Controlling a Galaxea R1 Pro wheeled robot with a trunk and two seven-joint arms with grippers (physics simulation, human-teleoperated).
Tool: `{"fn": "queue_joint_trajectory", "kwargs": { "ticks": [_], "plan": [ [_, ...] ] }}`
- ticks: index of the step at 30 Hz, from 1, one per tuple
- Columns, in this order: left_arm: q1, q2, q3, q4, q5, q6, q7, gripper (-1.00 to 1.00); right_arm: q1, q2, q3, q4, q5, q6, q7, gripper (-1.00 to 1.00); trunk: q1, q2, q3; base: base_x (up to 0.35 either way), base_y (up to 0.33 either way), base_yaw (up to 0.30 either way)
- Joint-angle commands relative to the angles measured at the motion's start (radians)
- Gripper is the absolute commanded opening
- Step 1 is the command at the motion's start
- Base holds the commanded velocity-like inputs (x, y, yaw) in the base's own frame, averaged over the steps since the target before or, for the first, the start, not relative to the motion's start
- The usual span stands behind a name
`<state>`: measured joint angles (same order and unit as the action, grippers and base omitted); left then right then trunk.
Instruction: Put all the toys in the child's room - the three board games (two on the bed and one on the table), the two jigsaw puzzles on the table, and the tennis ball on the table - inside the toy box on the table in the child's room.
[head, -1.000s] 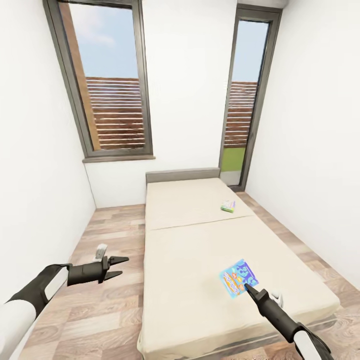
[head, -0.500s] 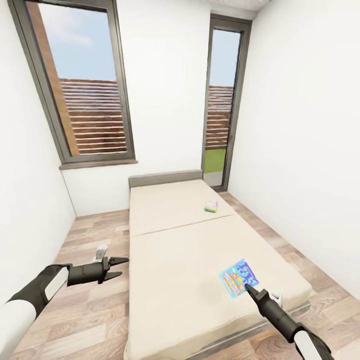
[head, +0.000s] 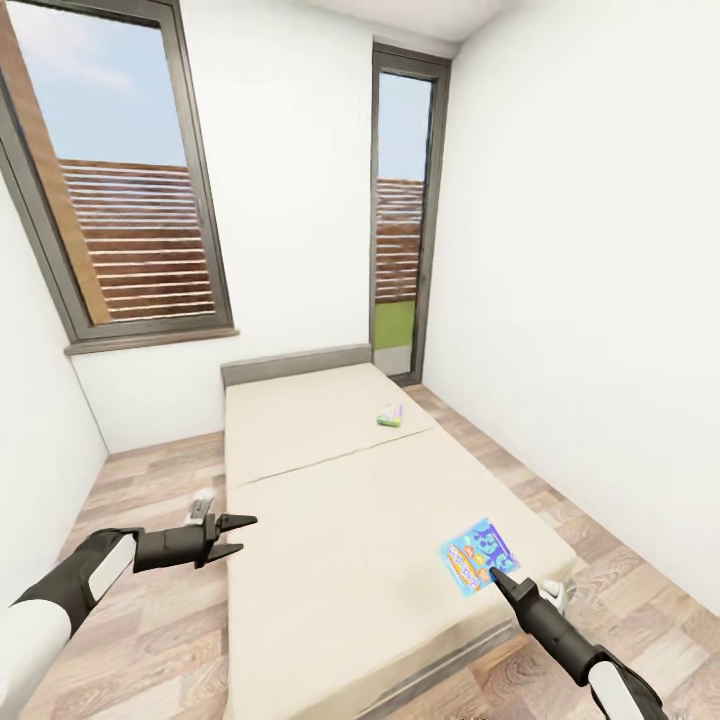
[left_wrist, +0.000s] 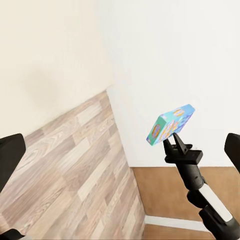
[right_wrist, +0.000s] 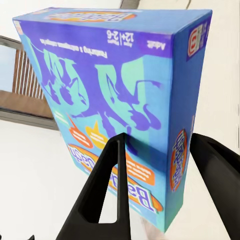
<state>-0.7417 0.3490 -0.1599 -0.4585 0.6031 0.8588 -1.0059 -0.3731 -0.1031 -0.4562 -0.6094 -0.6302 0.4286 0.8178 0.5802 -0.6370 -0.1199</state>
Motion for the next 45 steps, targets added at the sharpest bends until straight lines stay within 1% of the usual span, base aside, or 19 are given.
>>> {"fn": "queue_joint_trajectory", "kwargs": {
  "ticks": [1,12,15,17,21,34,45],
  "plan": [
    [-0.001,0.001,-0.005,0.0,0.005,0.005,-0.001,1.0,-0.001,0.0,-0.002,0.0,-0.007,0.009,0.001,-1.0,-0.004,0.006,0.002,0.0,0.0,-0.239],
    [-0.001,-0.003,-0.006,0.0,0.003,0.005,0.004,1.0,-0.001,0.0,-0.002,0.0,-0.008,0.009,0.001,-1.0,-0.046,0.083,0.047,0.0,0.0,-0.239],
    [-0.001,-0.003,-0.005,0.0,0.002,0.005,0.024,1.0,-0.001,0.0,-0.002,0.0,-0.008,0.009,0.001,-1.0,-0.057,0.104,0.059,0.0,0.0,-0.239],
    [-0.001,-0.004,-0.003,0.0,0.003,0.005,0.049,1.0,-0.001,0.0,-0.002,0.0,-0.008,0.009,0.001,-1.0,-0.065,0.118,0.068,0.0,0.0,-0.239],
    [-0.001,-0.005,-0.002,0.0,0.003,0.005,0.069,1.0,-0.001,0.0,-0.002,0.0,-0.008,0.009,0.001,-1.0,-0.08,0.146,0.084,0.0,0.0,-0.239],
    [-0.001,-0.005,-0.002,0.0,0.003,0.003,0.076,1.0,-0.001,0.0,-0.002,0.0,-0.007,0.009,0.001,-1.0,-0.13,0.237,0.137,0.0,0.0,-0.239],
    [-0.001,-0.006,-0.003,0.0,0.002,0.003,0.076,1.0,-0.001,0.0,-0.002,0.0,-0.007,0.009,0.0,-1.0,-0.13,0.237,0.147,0.0,0.0,-0.239]
  ]
}}
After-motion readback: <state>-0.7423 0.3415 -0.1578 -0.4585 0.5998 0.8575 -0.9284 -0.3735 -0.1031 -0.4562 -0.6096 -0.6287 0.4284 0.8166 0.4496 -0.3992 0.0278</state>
